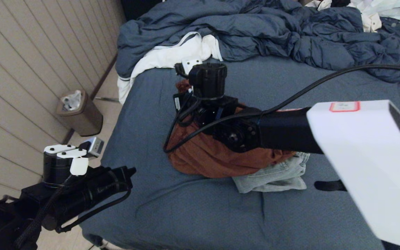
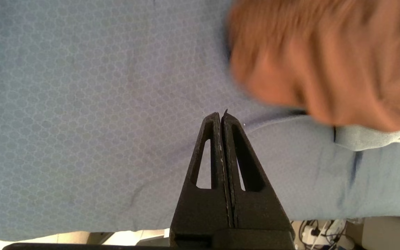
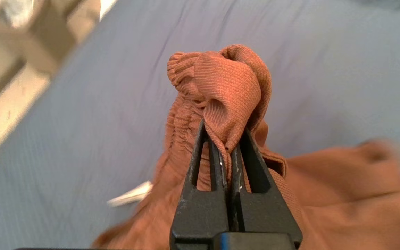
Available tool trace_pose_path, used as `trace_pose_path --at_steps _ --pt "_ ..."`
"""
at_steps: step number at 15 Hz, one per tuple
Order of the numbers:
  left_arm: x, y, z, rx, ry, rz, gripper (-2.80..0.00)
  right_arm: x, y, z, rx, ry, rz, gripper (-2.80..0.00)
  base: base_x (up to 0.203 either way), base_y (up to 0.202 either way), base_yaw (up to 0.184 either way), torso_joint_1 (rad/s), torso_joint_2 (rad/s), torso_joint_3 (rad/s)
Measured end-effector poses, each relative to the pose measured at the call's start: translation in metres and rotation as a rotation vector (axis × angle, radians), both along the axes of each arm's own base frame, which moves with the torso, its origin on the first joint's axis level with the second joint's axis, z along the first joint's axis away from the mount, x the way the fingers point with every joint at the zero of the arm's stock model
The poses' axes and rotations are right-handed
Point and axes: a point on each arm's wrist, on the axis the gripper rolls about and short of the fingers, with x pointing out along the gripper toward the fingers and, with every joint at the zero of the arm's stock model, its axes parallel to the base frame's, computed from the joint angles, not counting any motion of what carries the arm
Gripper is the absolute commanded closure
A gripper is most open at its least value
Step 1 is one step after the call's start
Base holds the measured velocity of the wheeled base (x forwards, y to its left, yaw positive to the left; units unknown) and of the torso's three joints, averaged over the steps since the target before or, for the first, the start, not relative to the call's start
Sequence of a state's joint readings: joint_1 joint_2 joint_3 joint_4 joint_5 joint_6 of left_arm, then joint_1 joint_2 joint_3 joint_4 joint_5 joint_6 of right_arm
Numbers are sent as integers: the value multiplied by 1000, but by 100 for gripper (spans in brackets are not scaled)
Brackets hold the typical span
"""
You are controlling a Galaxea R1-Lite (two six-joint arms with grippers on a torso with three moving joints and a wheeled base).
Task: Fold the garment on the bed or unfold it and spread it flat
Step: Unford the brown shorts
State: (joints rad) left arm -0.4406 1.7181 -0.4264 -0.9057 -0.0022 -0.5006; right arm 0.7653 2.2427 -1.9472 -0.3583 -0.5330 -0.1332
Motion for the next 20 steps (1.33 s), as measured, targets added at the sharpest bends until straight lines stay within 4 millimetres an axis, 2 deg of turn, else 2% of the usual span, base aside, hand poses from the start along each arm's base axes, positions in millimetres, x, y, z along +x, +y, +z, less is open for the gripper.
trace_pose_path --at_steps 5,10,16,20 --pt "-1 1 4 -5 -30 2 0 -45 -28 74 42 -100 -3 0 0 0 0 0 0 0" --pt "-4 2 8 -13 -41 2 0 -111 -42 131 67 -190 20 0 0 0 0 0 0 0" --pt "-10 5 20 -34 -81 3 0 -183 -52 170 98 -255 97 0 0 0 0 0 0 0" --pt "-18 9 35 -58 -138 5 0 -204 -60 181 126 -263 117 0 0 0 0 0 0 0"
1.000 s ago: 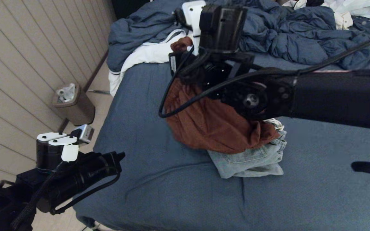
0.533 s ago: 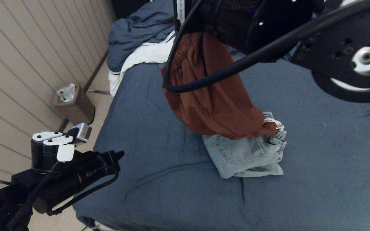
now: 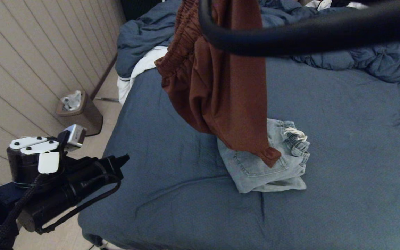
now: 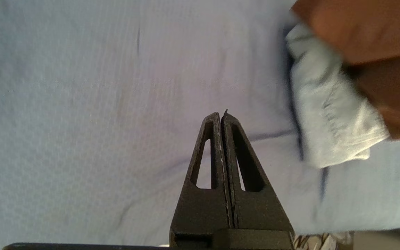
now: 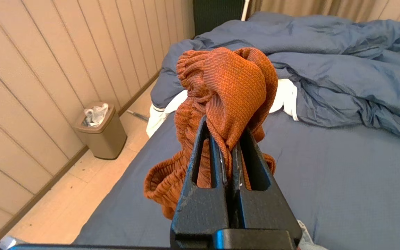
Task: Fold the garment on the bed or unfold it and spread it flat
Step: Unford the brown shorts
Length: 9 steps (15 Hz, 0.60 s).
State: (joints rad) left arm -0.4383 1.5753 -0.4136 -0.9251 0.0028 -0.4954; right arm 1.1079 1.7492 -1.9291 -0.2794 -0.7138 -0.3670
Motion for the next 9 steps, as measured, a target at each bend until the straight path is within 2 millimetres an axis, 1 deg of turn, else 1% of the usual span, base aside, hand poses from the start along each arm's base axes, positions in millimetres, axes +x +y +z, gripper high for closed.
trace_pose_path --at_steps 2,3,5,7,9 --pt "-3 7 14 -11 -52 20 0 -3 1 -1 -5 4 8 0 0 0 0 0 0 0" --pt "-3 12 22 -13 -84 37 -280 -4 2 -3 -11 7 14 0 0 0 0 0 0 0" --pt "-5 18 35 -17 -110 57 -280 -8 7 -6 -23 13 32 0 0 0 0 0 0 0" --pt "-5 19 44 -29 -138 58 -280 -12 14 -9 -33 18 53 0 0 0 0 0 0 0" --pt "-4 19 47 -35 -149 52 -280 -26 23 -11 -40 20 106 0 0 0 0 0 0 0"
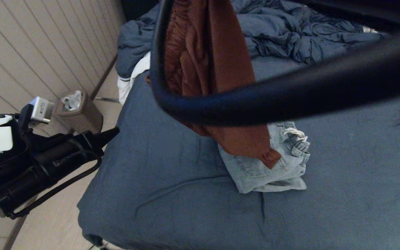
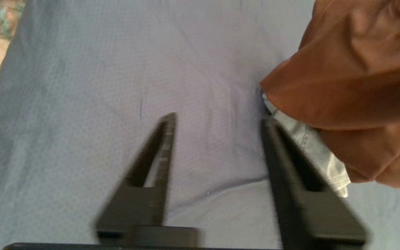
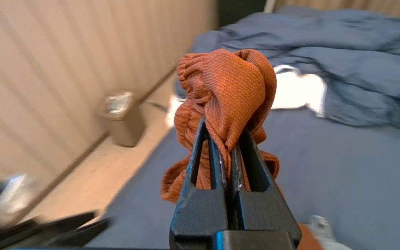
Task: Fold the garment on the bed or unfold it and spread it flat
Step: Unford the brown shorts
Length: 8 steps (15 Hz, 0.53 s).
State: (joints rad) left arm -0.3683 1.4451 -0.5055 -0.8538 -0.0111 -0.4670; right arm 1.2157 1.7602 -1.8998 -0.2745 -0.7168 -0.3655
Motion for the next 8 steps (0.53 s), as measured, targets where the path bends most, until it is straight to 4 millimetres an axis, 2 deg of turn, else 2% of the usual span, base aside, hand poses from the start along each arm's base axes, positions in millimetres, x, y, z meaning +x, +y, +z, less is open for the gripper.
trace_pose_path --at_steps 3,8 --pt "2 -1 0 -8 -2 -1 -280 -22 9 -1 4 8 81 0 0 0 0 0 0 0" --pt "1 -1 9 -28 -31 -4 -280 -39 14 -2 4 12 139 0 0 0 0 0 0 0"
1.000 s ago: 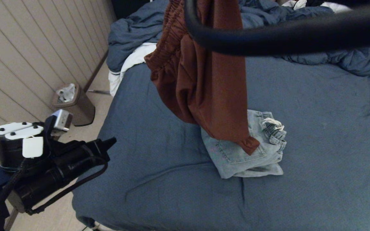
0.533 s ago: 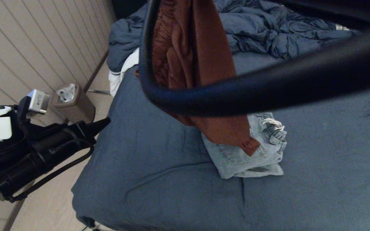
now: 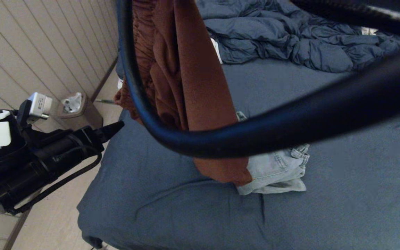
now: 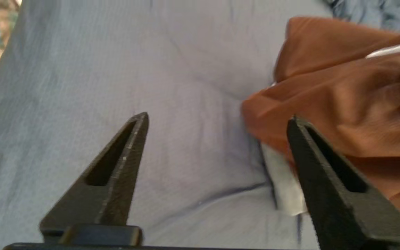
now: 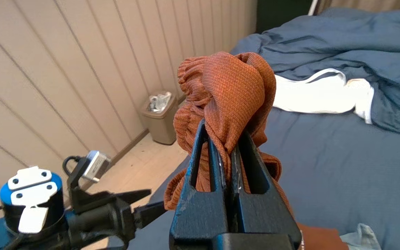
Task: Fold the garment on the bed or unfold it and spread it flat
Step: Unford the brown shorts
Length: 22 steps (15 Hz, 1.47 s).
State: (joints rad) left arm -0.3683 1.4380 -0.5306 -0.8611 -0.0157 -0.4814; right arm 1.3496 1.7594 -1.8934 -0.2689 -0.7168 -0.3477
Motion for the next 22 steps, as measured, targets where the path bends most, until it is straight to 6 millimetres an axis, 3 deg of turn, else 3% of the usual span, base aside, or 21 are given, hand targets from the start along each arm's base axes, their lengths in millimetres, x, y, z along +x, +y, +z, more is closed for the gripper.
trace_pose_path --at_steps 8,12,18,22 --pt "-35 -8 34 -52 -69 -127 -280 -9 3 4 19 -4 33 0 0 0 0 0 0 0" --pt "-39 -13 37 -53 -77 -376 -280 -11 2 4 19 -4 36 0 0 0 0 0 0 0" --pt "-12 -29 49 -65 -92 -490 -280 -10 -2 4 13 -3 31 0 0 0 0 0 0 0" --pt "13 -30 43 -57 -63 -465 -280 -10 -4 0 -6 -2 32 0 0 0 0 0 0 0"
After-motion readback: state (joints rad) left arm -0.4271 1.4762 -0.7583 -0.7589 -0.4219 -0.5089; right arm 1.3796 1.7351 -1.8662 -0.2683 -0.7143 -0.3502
